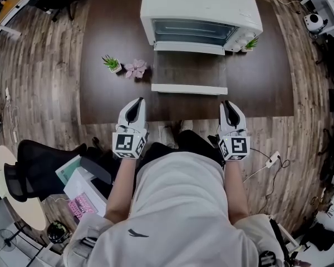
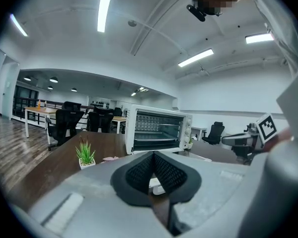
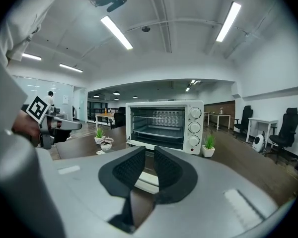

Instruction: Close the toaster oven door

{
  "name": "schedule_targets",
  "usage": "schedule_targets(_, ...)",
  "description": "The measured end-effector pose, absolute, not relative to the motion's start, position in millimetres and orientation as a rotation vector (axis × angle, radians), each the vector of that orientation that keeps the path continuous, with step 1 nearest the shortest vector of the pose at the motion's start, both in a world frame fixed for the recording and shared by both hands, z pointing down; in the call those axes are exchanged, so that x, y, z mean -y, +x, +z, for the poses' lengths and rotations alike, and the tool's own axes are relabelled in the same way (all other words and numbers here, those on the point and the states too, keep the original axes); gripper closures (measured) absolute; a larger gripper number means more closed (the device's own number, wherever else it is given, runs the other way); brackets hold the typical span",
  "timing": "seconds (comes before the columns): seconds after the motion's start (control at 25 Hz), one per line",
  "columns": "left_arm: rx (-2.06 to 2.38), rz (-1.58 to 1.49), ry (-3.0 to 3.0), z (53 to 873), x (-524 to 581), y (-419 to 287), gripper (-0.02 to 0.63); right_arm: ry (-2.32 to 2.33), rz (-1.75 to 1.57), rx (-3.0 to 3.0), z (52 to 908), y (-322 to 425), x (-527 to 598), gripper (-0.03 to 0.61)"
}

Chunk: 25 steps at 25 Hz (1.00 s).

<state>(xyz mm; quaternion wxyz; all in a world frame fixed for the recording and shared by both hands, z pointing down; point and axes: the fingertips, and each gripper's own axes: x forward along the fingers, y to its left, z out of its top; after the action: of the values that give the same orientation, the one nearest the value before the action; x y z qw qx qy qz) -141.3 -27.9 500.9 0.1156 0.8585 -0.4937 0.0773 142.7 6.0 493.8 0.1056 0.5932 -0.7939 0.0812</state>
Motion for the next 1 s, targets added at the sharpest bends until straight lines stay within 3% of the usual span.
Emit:
schedule_targets(0.6, 1.615, 0.263, 2.429, 503, 61, -125, 0.609, 1.559, 0.229, 2.455, 508, 161, 62, 0.517)
schedule_targets(1.0, 1.612, 0.278, 2.404, 512, 66, -122, 0.609, 1.561, 0.280, 2.428, 527, 178, 66, 0.468)
